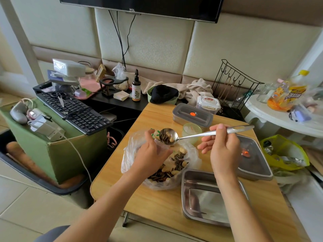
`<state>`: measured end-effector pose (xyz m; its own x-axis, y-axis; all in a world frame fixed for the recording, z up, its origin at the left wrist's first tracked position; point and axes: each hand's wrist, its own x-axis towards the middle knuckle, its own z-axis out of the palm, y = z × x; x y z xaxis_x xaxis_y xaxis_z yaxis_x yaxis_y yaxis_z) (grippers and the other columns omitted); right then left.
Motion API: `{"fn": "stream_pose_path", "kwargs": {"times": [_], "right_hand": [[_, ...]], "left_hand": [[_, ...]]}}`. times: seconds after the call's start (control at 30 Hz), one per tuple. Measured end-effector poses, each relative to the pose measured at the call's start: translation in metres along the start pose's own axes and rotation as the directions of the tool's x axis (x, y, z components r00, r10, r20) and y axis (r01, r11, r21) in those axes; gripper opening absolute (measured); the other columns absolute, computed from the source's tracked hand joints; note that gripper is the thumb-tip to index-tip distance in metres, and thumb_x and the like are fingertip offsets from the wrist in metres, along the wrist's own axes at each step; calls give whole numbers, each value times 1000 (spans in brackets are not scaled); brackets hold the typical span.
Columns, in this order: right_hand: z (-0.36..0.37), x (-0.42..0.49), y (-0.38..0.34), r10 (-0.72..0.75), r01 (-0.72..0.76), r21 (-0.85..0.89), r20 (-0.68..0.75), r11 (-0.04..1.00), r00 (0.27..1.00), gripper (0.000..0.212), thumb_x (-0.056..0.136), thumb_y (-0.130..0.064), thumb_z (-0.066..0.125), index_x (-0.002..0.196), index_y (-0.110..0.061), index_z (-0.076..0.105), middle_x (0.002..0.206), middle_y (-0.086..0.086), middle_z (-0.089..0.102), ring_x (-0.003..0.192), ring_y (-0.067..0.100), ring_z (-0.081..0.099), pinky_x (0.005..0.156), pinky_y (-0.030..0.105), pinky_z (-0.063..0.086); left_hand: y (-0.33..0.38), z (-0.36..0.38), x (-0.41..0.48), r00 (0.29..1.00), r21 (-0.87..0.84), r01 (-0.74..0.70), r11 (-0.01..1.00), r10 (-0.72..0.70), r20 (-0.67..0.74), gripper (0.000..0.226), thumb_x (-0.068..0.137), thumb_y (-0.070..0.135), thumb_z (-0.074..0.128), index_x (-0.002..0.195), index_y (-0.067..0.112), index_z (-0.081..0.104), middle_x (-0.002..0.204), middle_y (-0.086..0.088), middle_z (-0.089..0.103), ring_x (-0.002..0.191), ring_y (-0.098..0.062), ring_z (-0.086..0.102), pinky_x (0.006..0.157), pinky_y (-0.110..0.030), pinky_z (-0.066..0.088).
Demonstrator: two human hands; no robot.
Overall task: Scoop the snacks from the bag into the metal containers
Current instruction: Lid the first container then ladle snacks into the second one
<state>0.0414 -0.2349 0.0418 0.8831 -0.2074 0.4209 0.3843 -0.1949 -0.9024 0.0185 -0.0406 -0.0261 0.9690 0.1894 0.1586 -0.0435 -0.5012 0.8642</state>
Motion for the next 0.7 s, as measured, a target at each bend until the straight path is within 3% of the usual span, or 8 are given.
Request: {"fn": "stream_pose_path", "kwargs": {"times": [0.13, 0.3, 0.37, 0.47, 0.6, 0.7], "right_hand": [[5, -9, -4, -257, 265, -68, 108, 962, 960, 29, 112, -28, 41, 97, -15, 62, 66, 2, 67, 52, 15, 69, 45, 29, 54], [9, -15, -6, -548, 592, -172, 242, 788, 800, 39, 111, -27, 41, 101, -4, 70, 66, -2, 66, 58, 7, 67, 54, 24, 55], [9, -18, -9, -601, 641, -177, 234, 747, 765, 38, 111, -25, 40, 101, -3, 69, 67, -1, 64, 58, 8, 66, 55, 23, 52], [10, -19, -12, -632, 667, -151, 224, 730, 742, 39, 112, -25, 38, 101, -2, 68, 67, 0, 64, 56, 13, 66, 54, 27, 51], [11, -19, -11, -655, 698, -147, 257, 700, 711, 45, 113, -28, 36, 98, 0, 68, 74, 1, 66, 53, 16, 64, 51, 28, 50], [11, -19, -11, -650, 694, -136, 263, 707, 713, 46, 113, -29, 35, 98, -1, 68, 73, 1, 66, 53, 15, 64, 50, 29, 50]], "left_hand": [[-2, 6, 5, 1000, 16, -8, 1000, 8, -18, 82, 93, 38, 73, 149, 14, 18, 94, 0, 74, 87, -12, 69, 68, -9, 50], [-5, 9, 9, 1000, 5, -1, 1000, 1, -16, 83, 94, 38, 72, 151, 12, 18, 97, 2, 74, 86, -2, 65, 69, -5, 48], [-5, 9, 10, 1000, -13, -1, 1000, 1, -16, 82, 95, 36, 72, 151, 11, 18, 93, 4, 75, 83, 3, 65, 71, -2, 47], [-5, 9, 11, 1000, -22, -2, 1000, 1, -27, 79, 95, 36, 71, 150, 12, 19, 93, 2, 75, 86, -3, 69, 74, -8, 51], [-5, 7, 10, 999, 5, -6, 1000, 6, -35, 81, 94, 40, 72, 149, 15, 19, 113, 4, 70, 94, -8, 67, 76, -13, 49], [-5, 7, 8, 998, 32, 44, 999, -42, -46, 84, 90, 47, 73, 148, 12, 22, 115, 3, 67, 100, -11, 65, 77, -17, 45]]}}
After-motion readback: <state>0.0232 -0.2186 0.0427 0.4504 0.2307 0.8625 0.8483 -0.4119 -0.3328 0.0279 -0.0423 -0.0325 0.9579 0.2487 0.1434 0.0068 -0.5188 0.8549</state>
